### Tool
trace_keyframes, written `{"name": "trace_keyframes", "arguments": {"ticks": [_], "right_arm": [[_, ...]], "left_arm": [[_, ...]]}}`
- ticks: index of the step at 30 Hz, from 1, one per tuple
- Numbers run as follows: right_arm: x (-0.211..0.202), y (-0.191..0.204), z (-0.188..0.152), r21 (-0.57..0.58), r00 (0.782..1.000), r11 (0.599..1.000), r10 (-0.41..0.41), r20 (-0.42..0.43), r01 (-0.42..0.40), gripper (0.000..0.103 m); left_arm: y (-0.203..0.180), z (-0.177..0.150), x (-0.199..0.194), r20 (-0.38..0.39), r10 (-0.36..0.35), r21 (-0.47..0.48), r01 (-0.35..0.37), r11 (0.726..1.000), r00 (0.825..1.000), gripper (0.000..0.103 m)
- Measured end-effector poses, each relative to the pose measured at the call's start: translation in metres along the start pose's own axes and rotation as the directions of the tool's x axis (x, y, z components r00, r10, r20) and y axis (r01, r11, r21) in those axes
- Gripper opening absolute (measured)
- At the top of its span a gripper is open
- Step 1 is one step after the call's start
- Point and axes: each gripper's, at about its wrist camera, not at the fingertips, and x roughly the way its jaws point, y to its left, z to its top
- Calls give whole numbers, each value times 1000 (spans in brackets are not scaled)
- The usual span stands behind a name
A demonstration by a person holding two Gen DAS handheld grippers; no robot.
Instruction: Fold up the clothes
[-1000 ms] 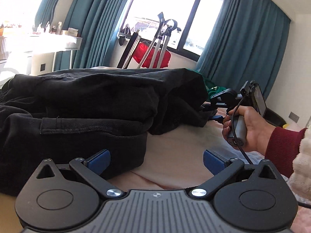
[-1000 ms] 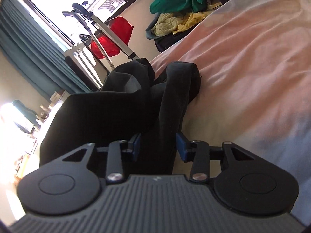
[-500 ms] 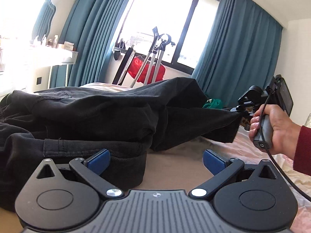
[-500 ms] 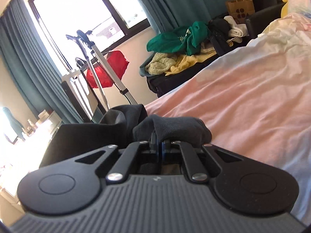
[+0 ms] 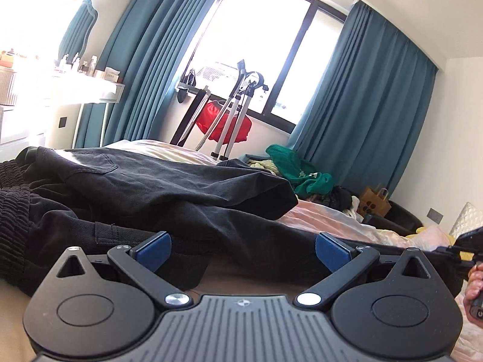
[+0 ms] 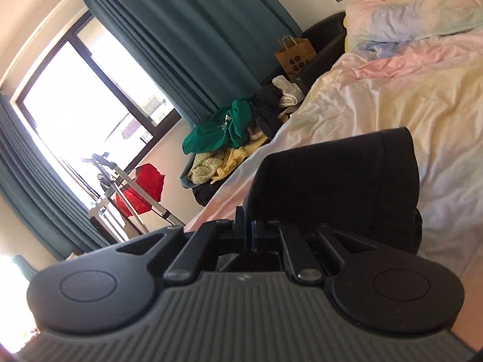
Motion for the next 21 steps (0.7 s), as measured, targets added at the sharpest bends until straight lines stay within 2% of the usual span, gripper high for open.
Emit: {"name": "trace_keyframes", "arguments": {"ticks": [4, 7, 11, 13, 15, 16, 17, 19, 21], "right_arm": [[3, -50, -27, 180, 990, 984, 23, -138, 2, 7], [3, -80, -34, 358, 979, 934, 66, -194, 8, 8], [4, -104, -42, 471, 965, 881, 84, -250, 46, 11], [6, -110, -45, 502, 962, 862, 74, -263, 71, 22], [8, -116, -47, 535, 961, 841, 72, -266, 85, 44], [8, -118, -47, 552, 962, 830, 86, -259, 75, 49], [8, -118, -48, 560, 964, 826, 93, -251, 66, 55], [8, -117, -48, 564, 967, 824, 93, -236, 58, 57], [6, -117, -49, 567, 971, 821, 75, -226, 69, 56]], "left_arm": [[3, -5, -20, -28, 29, -79, -31, 996, 999, 103], [5, -6, -30, -39, 68, -119, -72, 990, 997, 103], [10, -8, -33, -55, 104, -150, -111, 982, 993, 103], [11, -12, -32, -70, 114, -165, -124, 979, 991, 103], [16, -15, -26, -95, 110, -206, -128, 970, 989, 103], [20, -16, -23, -108, 105, -235, -128, 964, 989, 103], [25, -16, -21, -121, 101, -269, -130, 954, 988, 103], [40, -17, -18, -150, 94, -368, -143, 919, 984, 103], [62, -22, -17, -175, 90, -481, -165, 861, 980, 103]]}}
